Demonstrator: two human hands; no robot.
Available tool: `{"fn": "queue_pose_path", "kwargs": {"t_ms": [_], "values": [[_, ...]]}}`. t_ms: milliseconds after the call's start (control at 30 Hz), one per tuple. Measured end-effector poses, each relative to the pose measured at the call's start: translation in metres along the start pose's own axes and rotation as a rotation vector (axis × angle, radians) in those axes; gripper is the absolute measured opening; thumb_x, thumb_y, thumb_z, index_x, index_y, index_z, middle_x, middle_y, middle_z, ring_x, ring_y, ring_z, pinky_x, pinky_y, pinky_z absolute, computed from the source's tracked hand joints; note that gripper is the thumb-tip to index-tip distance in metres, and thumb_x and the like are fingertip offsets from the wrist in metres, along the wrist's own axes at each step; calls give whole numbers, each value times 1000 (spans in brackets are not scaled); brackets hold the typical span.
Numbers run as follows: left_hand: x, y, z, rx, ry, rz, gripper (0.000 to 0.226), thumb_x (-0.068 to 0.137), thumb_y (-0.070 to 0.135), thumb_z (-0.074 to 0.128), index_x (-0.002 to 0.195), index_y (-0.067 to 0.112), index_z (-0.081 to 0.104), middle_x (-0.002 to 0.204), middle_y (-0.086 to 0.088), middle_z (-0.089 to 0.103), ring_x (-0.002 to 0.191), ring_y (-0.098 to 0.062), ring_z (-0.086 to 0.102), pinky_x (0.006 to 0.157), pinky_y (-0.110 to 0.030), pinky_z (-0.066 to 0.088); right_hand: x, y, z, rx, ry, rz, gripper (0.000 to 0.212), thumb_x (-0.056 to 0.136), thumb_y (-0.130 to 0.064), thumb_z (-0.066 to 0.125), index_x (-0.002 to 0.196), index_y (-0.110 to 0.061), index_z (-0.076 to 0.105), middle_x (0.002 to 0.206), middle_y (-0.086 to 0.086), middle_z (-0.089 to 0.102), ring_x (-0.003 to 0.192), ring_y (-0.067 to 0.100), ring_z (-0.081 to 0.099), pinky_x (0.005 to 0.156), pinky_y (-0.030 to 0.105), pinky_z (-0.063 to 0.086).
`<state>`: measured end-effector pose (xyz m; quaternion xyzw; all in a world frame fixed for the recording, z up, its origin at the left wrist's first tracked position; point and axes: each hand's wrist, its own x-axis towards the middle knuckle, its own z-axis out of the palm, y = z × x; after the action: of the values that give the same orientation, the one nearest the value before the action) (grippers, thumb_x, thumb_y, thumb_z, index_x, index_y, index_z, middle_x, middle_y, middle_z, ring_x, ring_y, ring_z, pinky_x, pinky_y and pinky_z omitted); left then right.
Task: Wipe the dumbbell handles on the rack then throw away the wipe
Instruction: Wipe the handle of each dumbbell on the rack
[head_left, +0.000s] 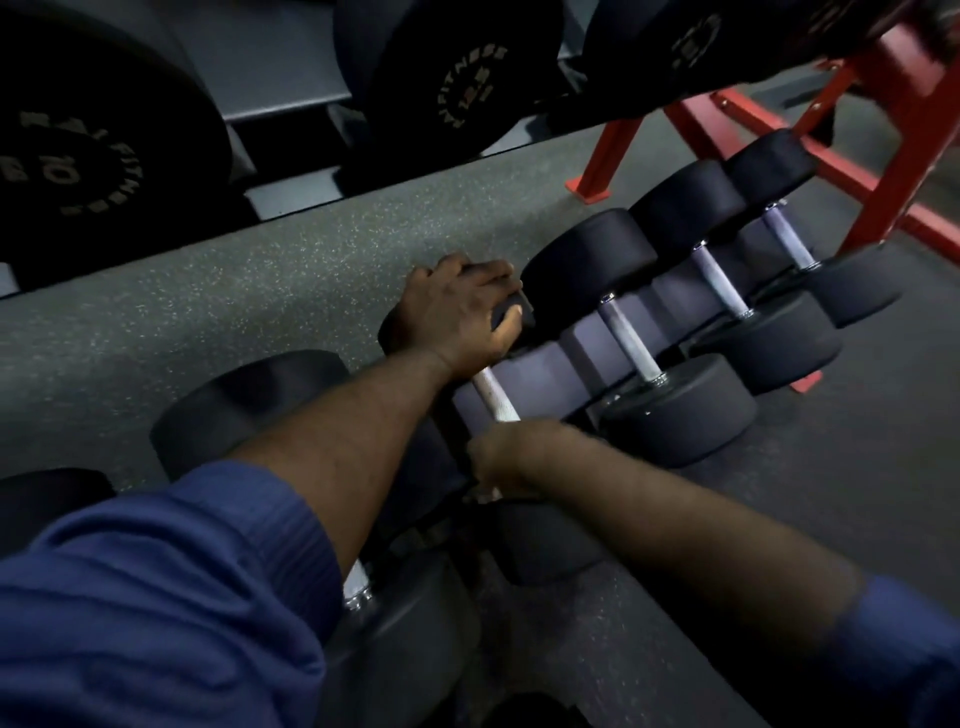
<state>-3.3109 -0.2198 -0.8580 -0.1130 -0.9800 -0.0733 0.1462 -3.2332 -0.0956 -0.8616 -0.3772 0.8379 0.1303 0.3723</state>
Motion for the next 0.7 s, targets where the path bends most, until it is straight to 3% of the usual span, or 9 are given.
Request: {"fn": "queue_pose_path", "kwargs": {"t_ms": [100, 200, 233, 267, 333, 400, 533, 633, 700], "values": [[-2, 0, 3, 5, -5, -1, 55, 95, 61, 34, 142, 44, 58, 153, 25, 48, 132, -16, 48, 97, -41, 38, -22, 62, 4, 395, 112, -54, 33, 86, -4, 67, 114, -17, 77, 103, 5, 77, 91, 13, 69, 83, 28, 55], [-1, 2, 2, 14, -16, -8, 56, 95, 62, 31, 143, 45, 56, 155, 25, 46, 133, -17, 47, 97, -42, 38, -32, 97, 29, 1107, 525, 144, 22, 88, 9, 64, 100, -6, 76, 92, 16, 76, 73, 14, 68, 68, 30, 55], [-1, 2, 3, 20, -15, -8, 56, 95, 62, 30, 143, 45, 55, 155, 26, 45, 133, -17, 47, 97, -42, 38, -27, 97, 36, 1197, 625, 213, 19, 90, 9, 63, 94, -6, 74, 87, 18, 74, 68, 16, 66, 66, 30, 53], [-2, 2, 3, 25, -11, -11, 56, 95, 62, 31, 143, 46, 55, 155, 26, 45, 134, -17, 46, 98, -42, 38, -18, 93, 43, 1118, 669, 267, 17, 91, 6, 63, 87, -8, 72, 83, 17, 71, 67, 17, 63, 67, 30, 49], [-1, 4, 0, 23, -16, -19, 56, 95, 61, 31, 143, 46, 56, 155, 26, 45, 134, -17, 46, 99, -42, 38, -2, 83, 42, 811, 444, 258, 18, 91, -1, 60, 76, -11, 62, 83, 14, 66, 76, 22, 60, 70, 29, 43], [-1, 4, -1, 21, -28, -22, 55, 96, 61, 31, 143, 46, 56, 156, 26, 44, 134, -17, 45, 99, -43, 38, 1, 78, 28, 652, 235, 255, 16, 88, 4, 50, 84, -9, 58, 93, 16, 65, 87, 24, 59, 70, 27, 40], [-3, 3, 6, 1, 20, -12, 50, 96, 59, 37, 139, 46, 60, 153, 26, 49, 133, -18, 47, 98, -41, 36, 11, 90, 18, 759, 107, 293, 30, 87, 11, 42, 89, -9, 64, 85, 11, 65, 70, 20, 60, 53, 24, 46], [-2, -1, 10, 1, 50, -7, 51, 95, 61, 38, 137, 45, 62, 151, 26, 51, 132, -17, 49, 96, -39, 36, 31, 79, 32, 949, 55, 318, 22, 94, 4, 52, 81, -6, 67, 77, 14, 64, 50, 17, 55, 44, 22, 42], [-2, 0, 5, 11, 43, -11, 52, 95, 61, 38, 138, 45, 62, 151, 27, 51, 132, -16, 49, 96, -40, 37, 35, 81, 36, 1027, 21, 290, 15, 95, 1, 55, 86, -2, 67, 86, 20, 64, 62, 23, 57, 52, 26, 44]]}}
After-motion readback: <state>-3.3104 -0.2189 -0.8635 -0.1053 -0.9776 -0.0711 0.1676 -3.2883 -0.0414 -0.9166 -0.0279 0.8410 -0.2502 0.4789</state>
